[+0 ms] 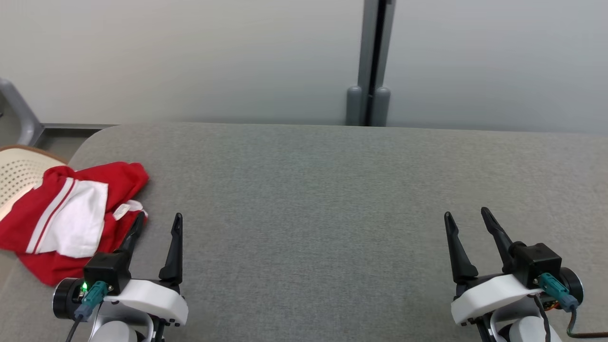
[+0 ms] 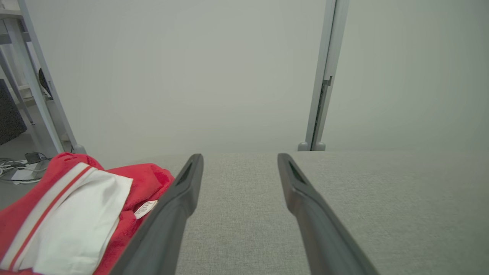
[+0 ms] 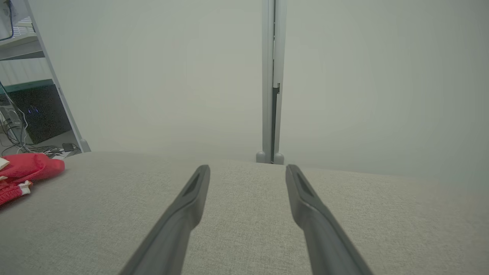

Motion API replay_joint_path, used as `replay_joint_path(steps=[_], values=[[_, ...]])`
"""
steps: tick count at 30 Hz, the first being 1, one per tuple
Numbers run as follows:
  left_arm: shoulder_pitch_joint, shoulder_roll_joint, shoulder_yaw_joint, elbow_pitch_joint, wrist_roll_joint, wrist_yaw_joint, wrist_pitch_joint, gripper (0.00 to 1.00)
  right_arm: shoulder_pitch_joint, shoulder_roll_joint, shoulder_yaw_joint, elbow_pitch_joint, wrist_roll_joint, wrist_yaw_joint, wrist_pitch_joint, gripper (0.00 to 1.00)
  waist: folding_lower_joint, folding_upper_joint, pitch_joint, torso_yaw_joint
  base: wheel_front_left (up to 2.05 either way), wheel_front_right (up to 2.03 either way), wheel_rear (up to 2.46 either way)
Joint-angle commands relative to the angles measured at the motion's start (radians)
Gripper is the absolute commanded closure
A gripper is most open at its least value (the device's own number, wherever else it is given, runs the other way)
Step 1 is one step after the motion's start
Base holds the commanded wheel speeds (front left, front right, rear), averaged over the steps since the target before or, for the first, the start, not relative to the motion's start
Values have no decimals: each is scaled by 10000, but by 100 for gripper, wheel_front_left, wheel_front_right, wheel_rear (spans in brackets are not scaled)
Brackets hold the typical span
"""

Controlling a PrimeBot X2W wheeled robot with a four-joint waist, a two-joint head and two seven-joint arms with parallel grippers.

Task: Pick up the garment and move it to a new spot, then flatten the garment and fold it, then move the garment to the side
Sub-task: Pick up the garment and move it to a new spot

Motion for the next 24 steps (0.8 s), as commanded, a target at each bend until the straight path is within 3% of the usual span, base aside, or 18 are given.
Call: replay_joint_path(steps=[1, 14, 24], values=[[-125, 48, 66, 25, -52, 10, -45, 0, 34, -27, 9, -102, 5, 0, 41, 0, 0, 0, 65, 584, 0, 0, 0], [-133, 71, 532, 266, -342, -17, -34, 0, 25, -3, 512, -927, 138, 0, 386, 0, 0, 0, 176, 2818, 0, 0, 0], [-214, 46, 616, 359, -359, -72, -34, 0, 129, 8, 550, -1152, 86, -1, 524, 0, 0, 0, 180, 3307, 0, 0, 0]])
